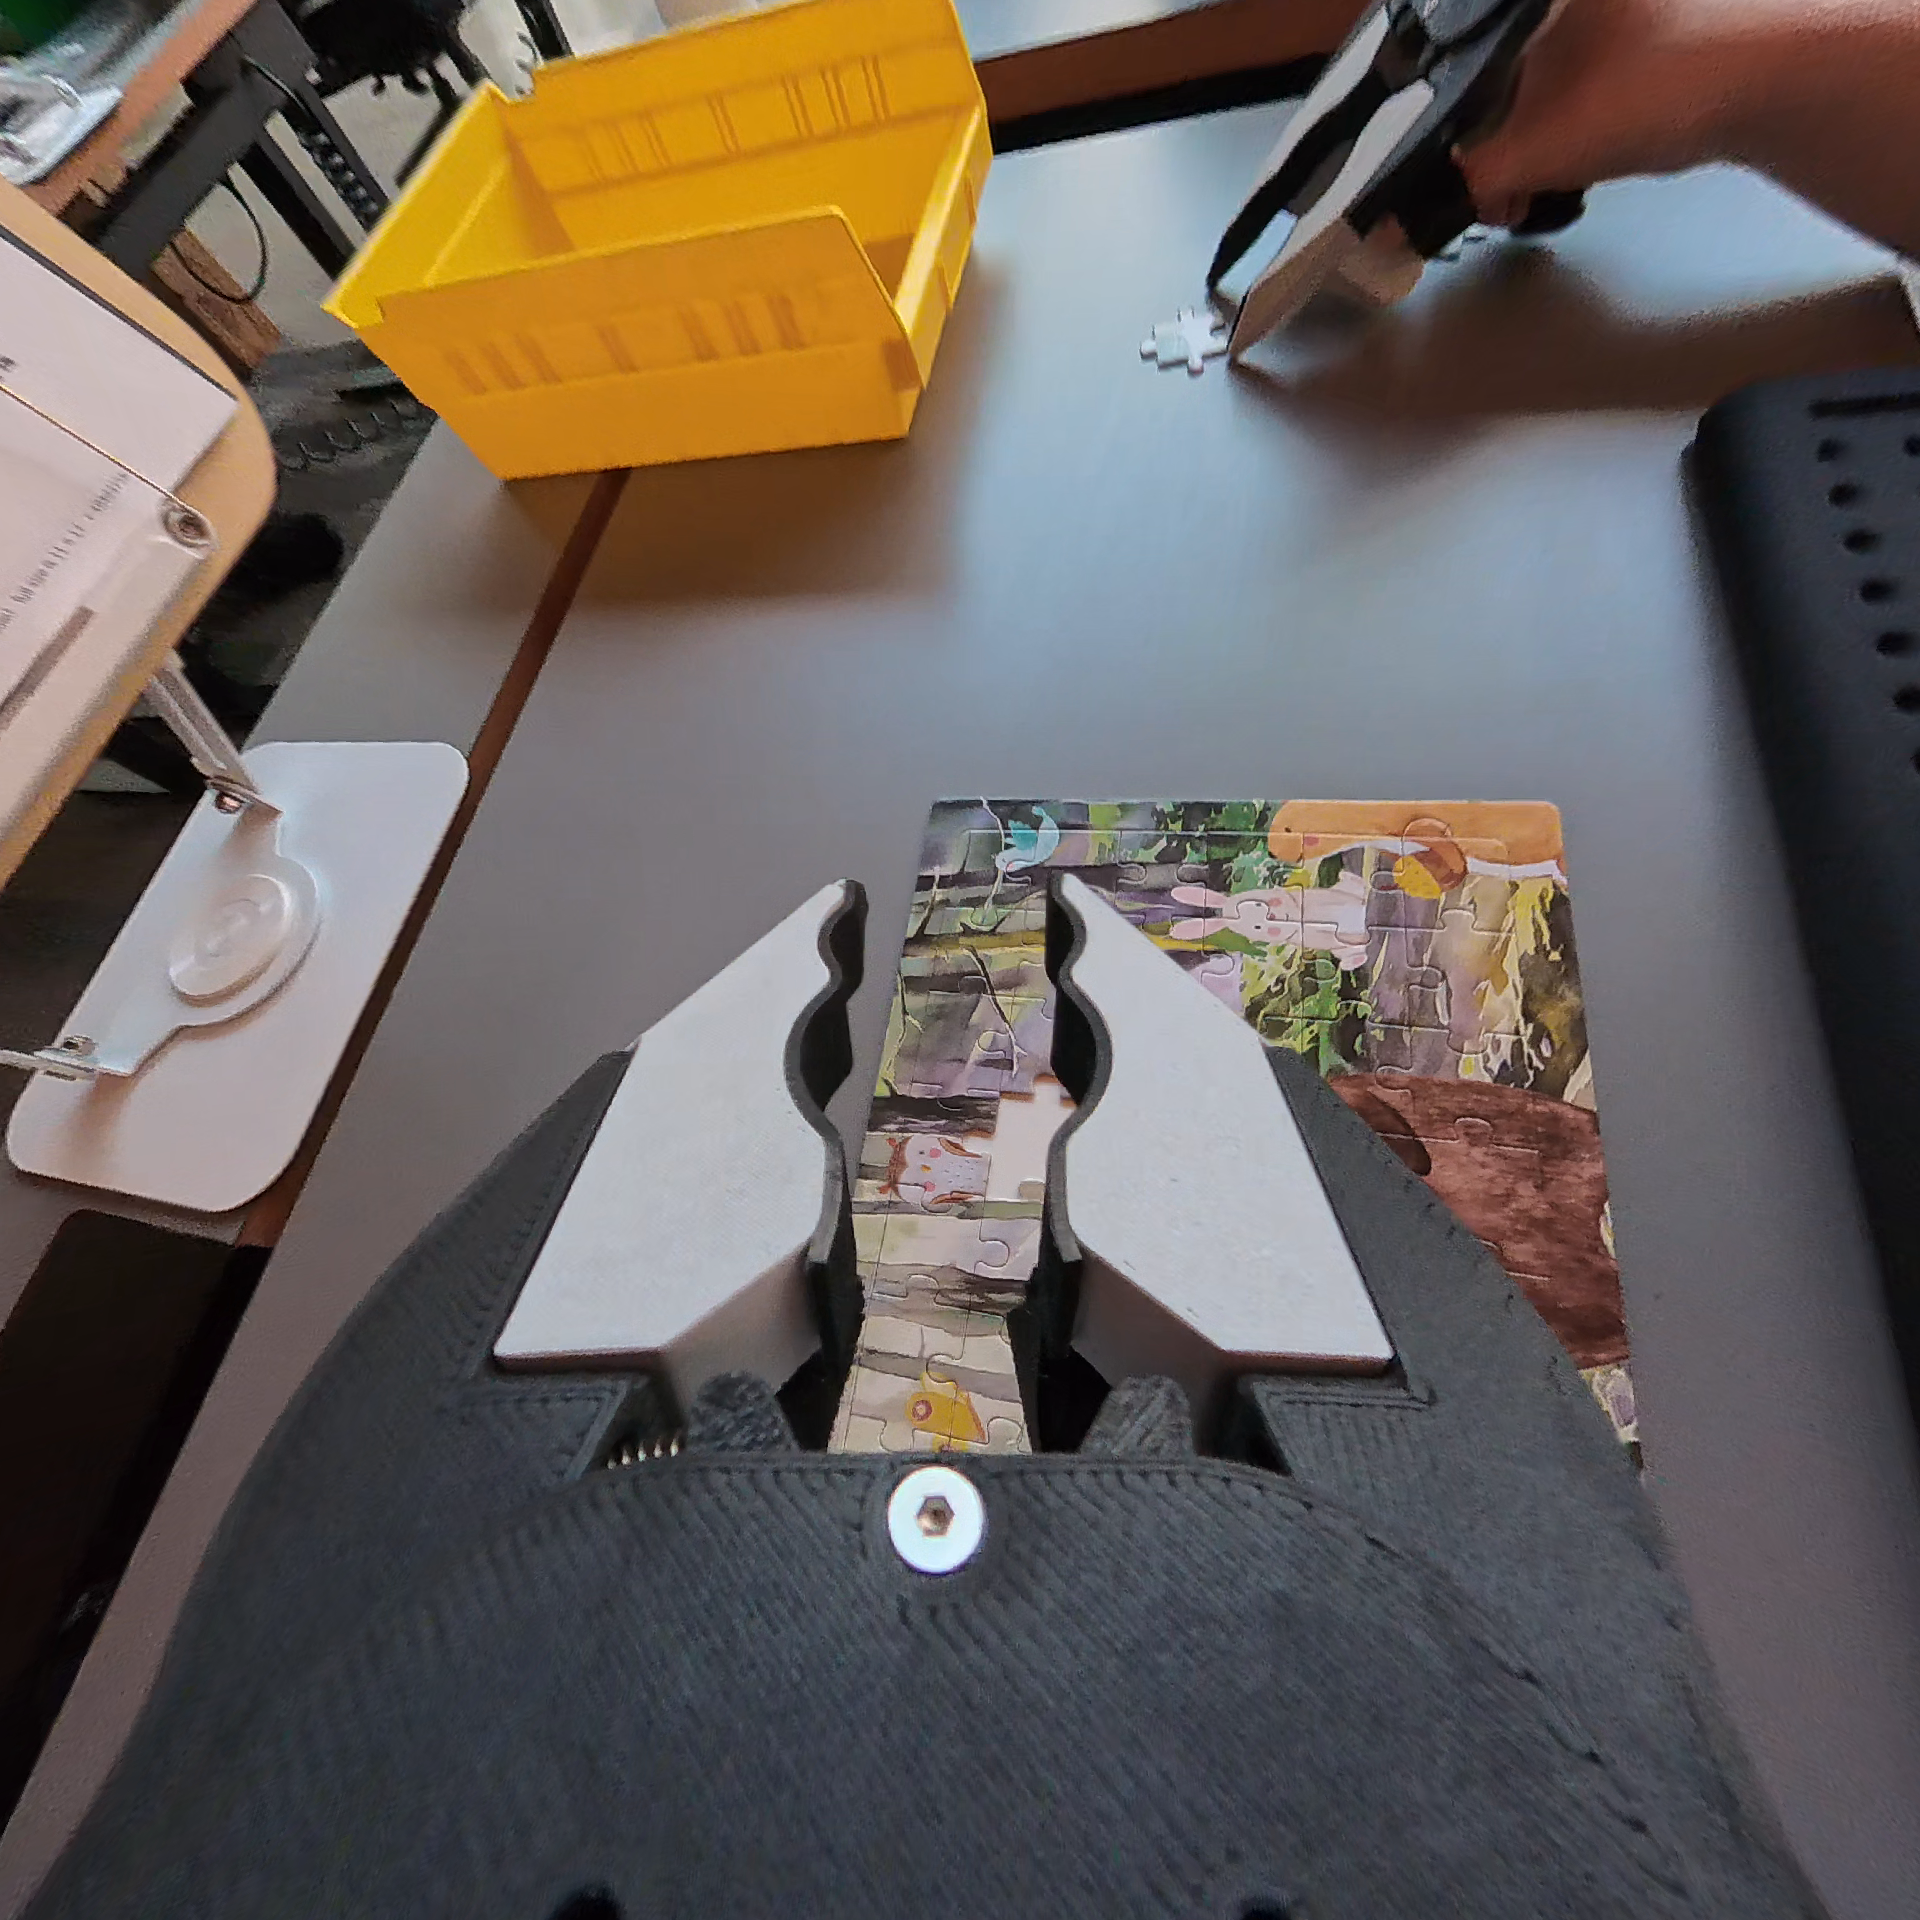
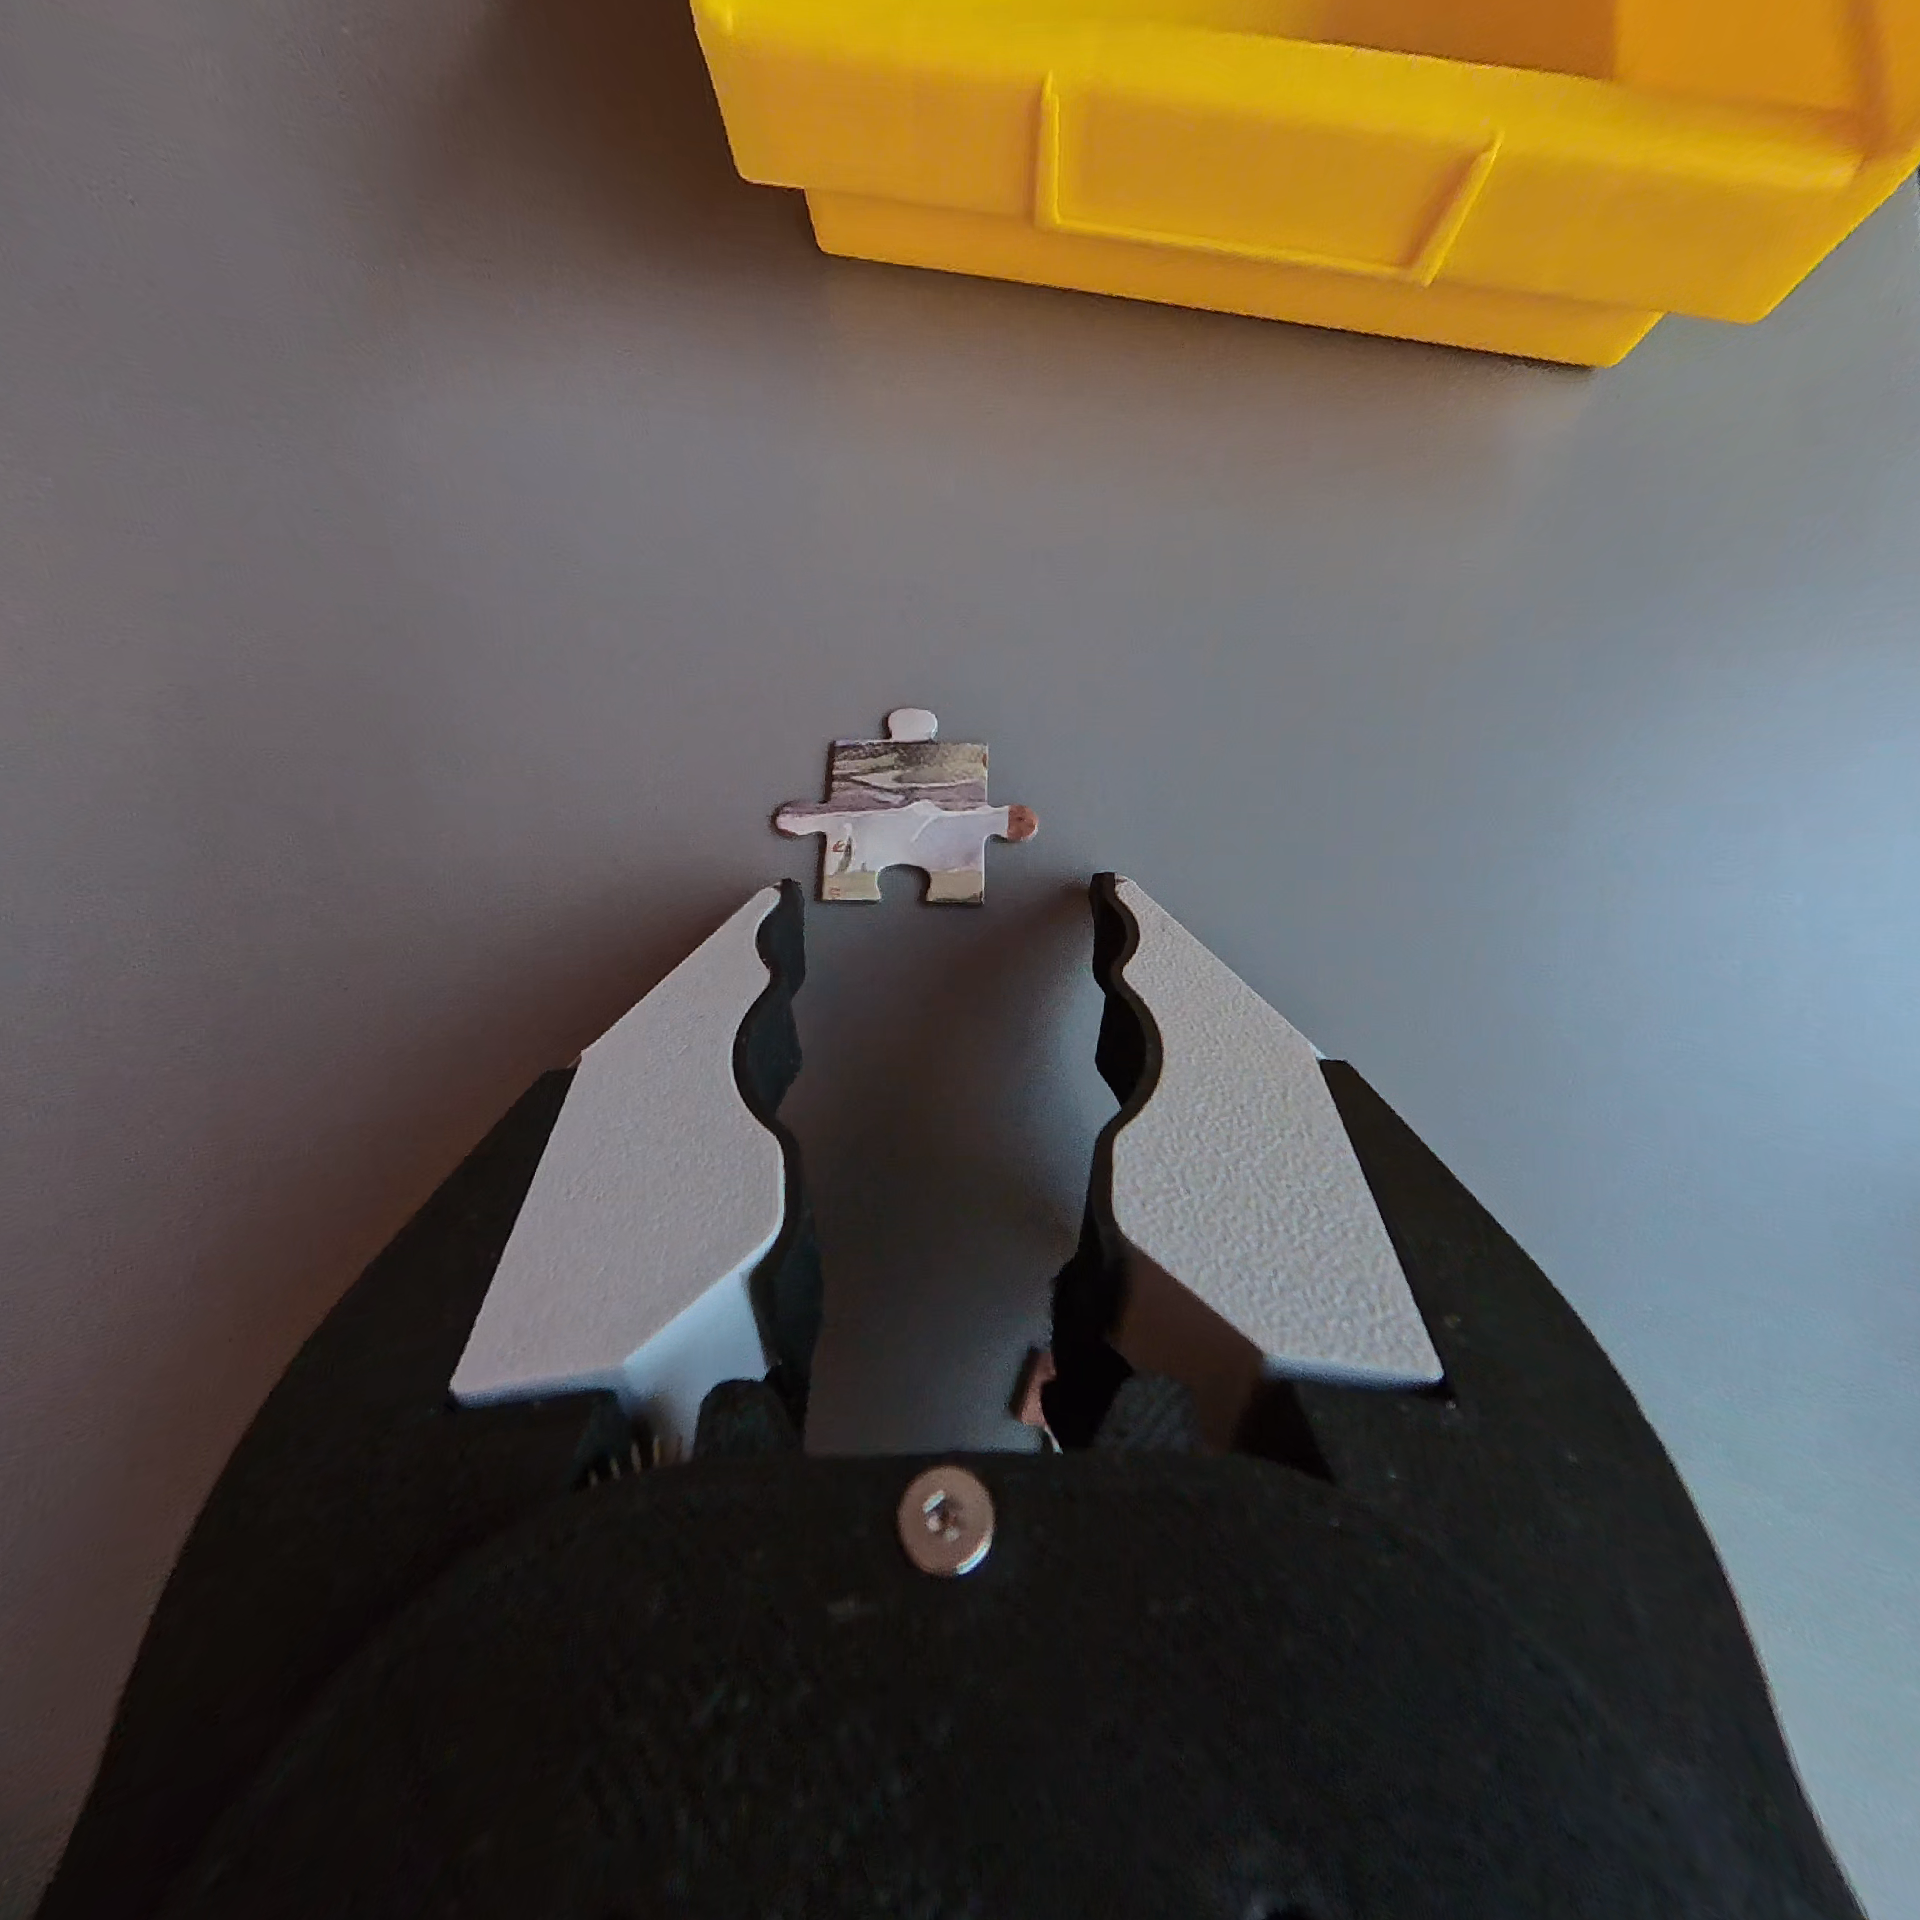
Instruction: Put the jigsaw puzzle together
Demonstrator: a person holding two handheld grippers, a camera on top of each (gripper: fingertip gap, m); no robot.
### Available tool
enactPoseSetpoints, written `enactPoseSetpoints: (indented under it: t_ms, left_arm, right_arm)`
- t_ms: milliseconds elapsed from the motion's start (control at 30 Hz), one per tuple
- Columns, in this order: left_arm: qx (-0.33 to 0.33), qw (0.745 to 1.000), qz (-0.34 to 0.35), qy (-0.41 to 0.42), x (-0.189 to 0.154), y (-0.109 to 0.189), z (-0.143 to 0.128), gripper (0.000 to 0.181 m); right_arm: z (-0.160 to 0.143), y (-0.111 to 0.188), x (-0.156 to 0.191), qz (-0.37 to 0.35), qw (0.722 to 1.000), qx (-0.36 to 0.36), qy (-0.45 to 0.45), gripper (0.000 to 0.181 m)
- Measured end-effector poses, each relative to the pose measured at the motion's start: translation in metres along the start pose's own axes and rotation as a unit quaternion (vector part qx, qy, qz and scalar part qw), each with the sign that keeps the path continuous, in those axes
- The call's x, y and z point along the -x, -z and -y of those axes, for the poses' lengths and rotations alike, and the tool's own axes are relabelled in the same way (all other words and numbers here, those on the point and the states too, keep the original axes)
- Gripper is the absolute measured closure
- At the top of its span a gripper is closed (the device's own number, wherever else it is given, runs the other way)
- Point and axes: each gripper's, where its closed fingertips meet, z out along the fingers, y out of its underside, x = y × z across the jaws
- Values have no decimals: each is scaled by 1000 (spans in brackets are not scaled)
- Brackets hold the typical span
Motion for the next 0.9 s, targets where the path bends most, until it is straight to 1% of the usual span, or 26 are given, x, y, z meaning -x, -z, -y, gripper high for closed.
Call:
enactPoseSetpoints:
  t_ms: [100, 233, 367, 667, 800, 900]
  left_arm:
    - [-25, 1000, 7, 4, 2, 14, 11, 149]
    - [-26, 1000, 15, -1, 3, 21, 14, 148]
    - [-29, 999, 20, 0, 6, 24, 13, 148]
    - [-42, 998, 31, 21, 17, 34, 9, 147]
    - [-51, 998, 37, 29, 21, 41, 8, 148]
    - [-59, 997, 38, 35, 24, 46, 8, 148]
  right_arm:
    - [1, -1, -1, -3, 1000, -4, 3, 129]
    - [3, -3, 1, 0, 1000, -2, 9, 135]
    - [6, -6, 6, 6, 1000, -8, 13, 151]
    - [12, -10, 9, 17, 1000, -6, 8, 152]
    - [24, -11, 26, 30, 999, -21, 15, 152]
    - [41, -11, 58, 62, 997, -31, 40, 152]
